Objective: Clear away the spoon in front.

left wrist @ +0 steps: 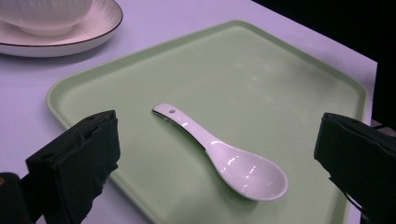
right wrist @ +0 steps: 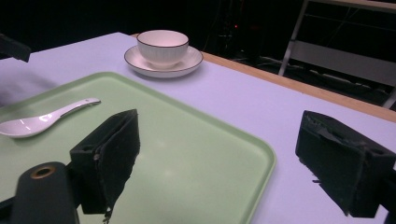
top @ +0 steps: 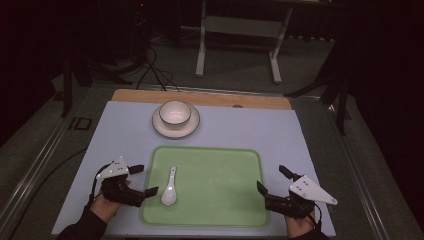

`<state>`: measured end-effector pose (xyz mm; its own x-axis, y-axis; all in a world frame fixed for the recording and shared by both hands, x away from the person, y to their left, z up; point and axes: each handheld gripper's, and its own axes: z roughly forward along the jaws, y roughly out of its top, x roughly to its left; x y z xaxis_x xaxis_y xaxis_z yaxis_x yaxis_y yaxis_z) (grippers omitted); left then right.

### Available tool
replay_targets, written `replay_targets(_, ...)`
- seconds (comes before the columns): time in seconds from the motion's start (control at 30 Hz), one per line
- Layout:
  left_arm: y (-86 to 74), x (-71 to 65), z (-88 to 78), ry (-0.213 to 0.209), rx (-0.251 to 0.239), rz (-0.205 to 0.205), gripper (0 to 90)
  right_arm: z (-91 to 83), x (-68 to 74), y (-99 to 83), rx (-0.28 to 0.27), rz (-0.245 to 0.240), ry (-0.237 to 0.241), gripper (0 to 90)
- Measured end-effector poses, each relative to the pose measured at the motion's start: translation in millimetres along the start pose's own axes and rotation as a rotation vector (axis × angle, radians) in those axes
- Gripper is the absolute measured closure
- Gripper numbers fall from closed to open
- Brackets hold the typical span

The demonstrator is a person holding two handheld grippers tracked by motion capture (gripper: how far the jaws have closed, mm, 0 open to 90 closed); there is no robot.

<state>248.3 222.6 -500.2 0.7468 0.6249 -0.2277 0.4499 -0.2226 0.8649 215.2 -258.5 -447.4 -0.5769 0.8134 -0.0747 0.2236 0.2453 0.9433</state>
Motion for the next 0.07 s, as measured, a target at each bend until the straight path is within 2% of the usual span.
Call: replay_targets(0.07,-0.1,0.7,-0.4,-0.002,-0.003,0.002,0.7,0.3,-0.1,-0.1,0.002,0.002,0.001,13.5)
